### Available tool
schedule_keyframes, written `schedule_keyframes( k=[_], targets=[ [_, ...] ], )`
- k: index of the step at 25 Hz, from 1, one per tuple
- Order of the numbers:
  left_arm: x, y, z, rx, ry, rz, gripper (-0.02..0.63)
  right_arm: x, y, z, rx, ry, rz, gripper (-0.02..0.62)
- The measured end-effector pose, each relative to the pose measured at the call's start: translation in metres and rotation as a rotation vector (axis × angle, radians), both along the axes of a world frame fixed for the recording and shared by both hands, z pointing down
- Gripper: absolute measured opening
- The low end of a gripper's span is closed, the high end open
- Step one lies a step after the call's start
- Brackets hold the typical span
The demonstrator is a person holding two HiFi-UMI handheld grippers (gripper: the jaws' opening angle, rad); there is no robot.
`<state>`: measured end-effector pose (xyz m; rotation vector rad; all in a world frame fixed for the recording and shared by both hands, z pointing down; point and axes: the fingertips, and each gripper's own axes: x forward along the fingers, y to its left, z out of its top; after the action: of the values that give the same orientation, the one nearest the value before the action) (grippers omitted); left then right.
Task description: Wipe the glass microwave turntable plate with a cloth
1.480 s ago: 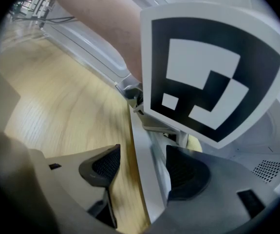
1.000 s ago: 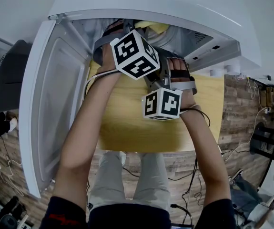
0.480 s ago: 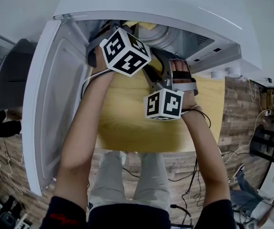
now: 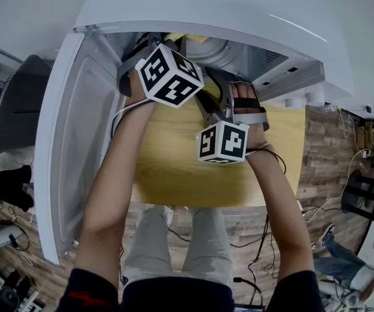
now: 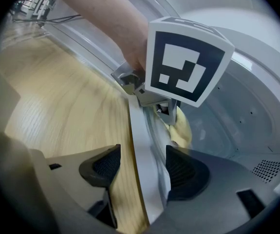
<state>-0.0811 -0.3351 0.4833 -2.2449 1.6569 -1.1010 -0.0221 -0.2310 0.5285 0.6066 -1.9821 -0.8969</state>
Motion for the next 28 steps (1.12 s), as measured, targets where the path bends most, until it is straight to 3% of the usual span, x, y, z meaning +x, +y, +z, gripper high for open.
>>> schedule_keyframes(
  k=[7,19,23,28],
  targets=[
    [0.002,0.005,0.000,-0.004,0.006,0.004,0.063,0.002,-0.002,-0.001,-0.007,-0.016,0.015,0.275],
    [0.001,0.040,0.001,-0.060,0.113,-0.003,0.063,0.018,0.023,-0.011,-0.099,-0.074,0.093,0.273],
    [-0.001,0.054,-0.003,-0.090,0.139,-0.014,0.063,0.027,0.030,-0.027,-0.121,-0.132,0.155,0.187],
    [0.001,0.082,-0.012,-0.129,0.218,-0.044,0.063,0.037,0.038,-0.056,-0.147,-0.209,0.231,0.125]
  ],
)
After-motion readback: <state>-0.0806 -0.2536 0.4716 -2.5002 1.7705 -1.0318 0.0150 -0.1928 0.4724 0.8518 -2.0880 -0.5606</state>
